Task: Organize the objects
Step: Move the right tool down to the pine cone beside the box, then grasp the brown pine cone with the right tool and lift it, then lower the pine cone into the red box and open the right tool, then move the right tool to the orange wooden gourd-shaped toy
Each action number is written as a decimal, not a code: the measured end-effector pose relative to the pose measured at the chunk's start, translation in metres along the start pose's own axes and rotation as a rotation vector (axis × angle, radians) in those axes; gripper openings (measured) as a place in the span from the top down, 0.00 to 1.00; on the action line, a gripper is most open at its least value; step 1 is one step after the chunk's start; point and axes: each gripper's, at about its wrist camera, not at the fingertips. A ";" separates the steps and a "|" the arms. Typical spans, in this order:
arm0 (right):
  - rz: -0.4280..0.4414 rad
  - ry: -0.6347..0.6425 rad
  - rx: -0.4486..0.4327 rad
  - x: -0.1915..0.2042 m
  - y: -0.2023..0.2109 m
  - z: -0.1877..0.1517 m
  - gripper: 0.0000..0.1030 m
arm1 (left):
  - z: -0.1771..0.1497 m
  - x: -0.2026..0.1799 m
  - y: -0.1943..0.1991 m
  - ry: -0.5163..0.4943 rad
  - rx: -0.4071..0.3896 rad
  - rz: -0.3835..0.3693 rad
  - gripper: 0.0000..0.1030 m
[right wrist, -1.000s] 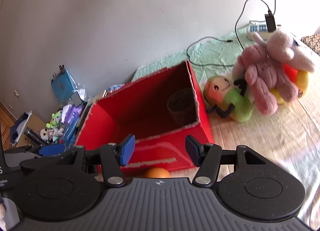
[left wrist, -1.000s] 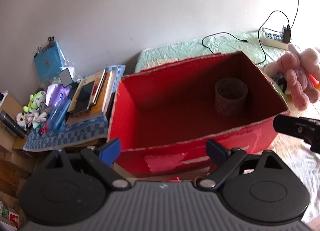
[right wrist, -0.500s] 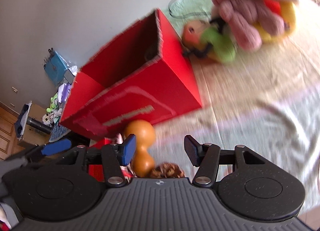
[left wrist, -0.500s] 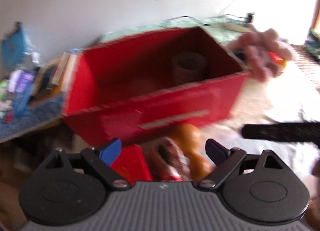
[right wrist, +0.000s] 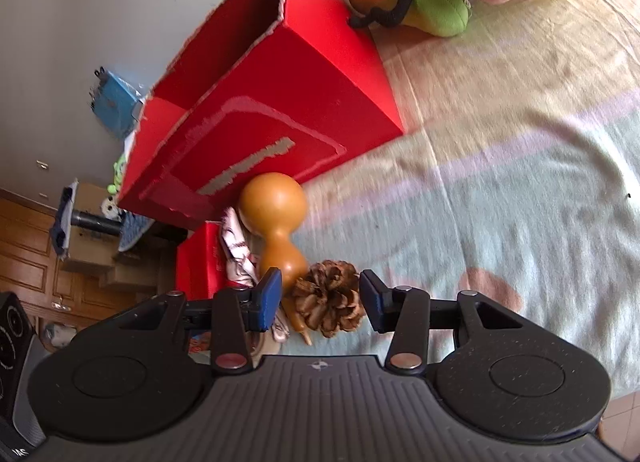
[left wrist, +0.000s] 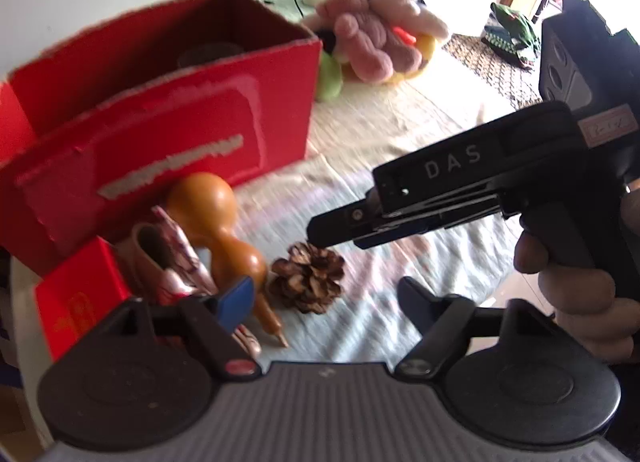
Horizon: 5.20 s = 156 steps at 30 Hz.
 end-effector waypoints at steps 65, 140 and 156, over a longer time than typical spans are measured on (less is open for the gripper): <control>-0.122 0.577 0.151 0.102 -0.021 0.174 0.64 | 0.147 0.097 -0.006 0.261 -0.206 -0.009 0.52; -0.084 0.418 -0.310 0.090 0.029 0.054 0.47 | 0.069 0.067 0.060 0.308 -0.100 0.579 0.23; -0.182 0.242 -0.294 0.059 0.019 0.021 0.46 | 0.043 0.052 0.042 0.321 -0.016 0.578 0.16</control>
Point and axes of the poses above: each gripper's, at about its wrist camera, not at the fingertips, and y roughly against the way its jaws point, x to its left, z to its top, and after that the axes turned 2 degrees about x, right-handed
